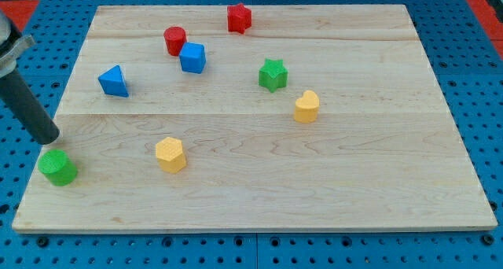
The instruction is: Move green circle towards bottom left
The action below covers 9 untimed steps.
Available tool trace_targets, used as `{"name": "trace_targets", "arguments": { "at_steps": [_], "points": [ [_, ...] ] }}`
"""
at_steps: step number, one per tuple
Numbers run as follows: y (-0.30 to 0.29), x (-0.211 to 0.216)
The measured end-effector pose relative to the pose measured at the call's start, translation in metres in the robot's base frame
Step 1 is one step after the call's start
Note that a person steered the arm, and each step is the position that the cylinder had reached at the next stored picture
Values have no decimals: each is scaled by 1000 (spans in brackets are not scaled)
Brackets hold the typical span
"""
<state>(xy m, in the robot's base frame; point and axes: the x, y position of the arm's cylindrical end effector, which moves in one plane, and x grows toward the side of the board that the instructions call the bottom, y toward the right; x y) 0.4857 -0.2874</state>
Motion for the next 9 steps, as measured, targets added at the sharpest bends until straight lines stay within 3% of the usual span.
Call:
{"name": "trace_targets", "arguments": {
  "at_steps": [2,4,9],
  "points": [
    [3,30],
    [28,17],
    [18,76]
  ]
}}
